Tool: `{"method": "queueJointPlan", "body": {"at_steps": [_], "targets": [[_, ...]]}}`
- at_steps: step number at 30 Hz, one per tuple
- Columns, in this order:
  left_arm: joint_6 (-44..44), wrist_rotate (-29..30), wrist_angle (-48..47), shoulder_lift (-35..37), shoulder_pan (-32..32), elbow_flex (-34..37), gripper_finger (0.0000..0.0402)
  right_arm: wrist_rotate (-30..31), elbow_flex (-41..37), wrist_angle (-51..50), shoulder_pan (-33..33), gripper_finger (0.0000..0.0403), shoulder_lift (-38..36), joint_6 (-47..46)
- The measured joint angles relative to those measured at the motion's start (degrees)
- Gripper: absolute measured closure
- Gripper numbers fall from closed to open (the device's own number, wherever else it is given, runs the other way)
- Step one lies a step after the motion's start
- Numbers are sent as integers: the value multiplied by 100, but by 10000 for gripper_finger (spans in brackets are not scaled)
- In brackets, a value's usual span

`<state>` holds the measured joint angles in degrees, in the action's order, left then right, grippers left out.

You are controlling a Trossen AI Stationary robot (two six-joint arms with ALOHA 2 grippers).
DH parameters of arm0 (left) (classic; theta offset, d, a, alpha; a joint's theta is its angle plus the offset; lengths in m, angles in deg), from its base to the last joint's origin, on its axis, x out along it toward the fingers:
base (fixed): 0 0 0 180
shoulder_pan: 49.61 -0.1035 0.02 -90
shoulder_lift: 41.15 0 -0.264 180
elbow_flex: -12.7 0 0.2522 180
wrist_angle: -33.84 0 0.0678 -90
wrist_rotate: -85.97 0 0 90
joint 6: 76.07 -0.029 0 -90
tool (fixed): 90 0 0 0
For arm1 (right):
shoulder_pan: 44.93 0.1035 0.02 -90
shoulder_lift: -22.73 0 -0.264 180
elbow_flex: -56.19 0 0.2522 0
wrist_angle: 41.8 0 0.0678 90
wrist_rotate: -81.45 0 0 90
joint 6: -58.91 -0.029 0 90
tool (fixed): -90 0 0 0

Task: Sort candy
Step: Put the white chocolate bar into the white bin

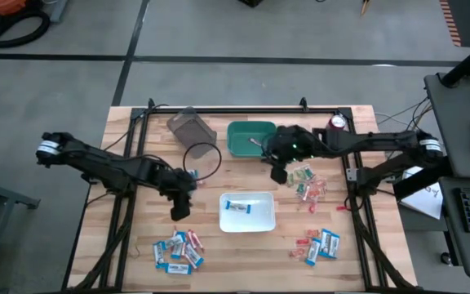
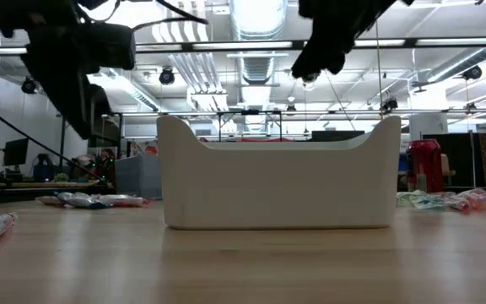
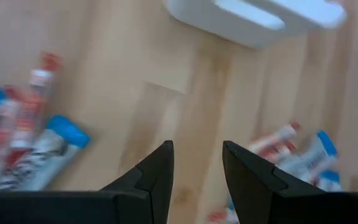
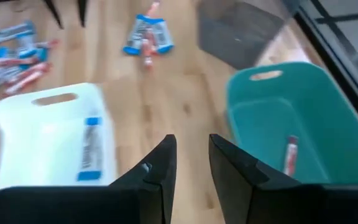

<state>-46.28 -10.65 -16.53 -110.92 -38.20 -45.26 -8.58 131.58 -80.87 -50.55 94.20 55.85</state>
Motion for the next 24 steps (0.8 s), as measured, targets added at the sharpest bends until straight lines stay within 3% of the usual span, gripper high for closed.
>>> {"method": "queueJointPlan", "body": {"at_steps": [6,13,18,24], "targets": [[-94,-53,-40,-309,34,0,280,0,-3,-252,544,304,-170,-151],[76,-552,-31,-612,60,0,280,-2,-5,-783,1072,302,-139,-388],[892,-1448,-2,-722,201,0,280,3,-5,-1192,1316,302,-139,-674],[2240,-1822,-4,-773,681,0,280,4,-5,-1217,1434,305,-139,-831]]}}
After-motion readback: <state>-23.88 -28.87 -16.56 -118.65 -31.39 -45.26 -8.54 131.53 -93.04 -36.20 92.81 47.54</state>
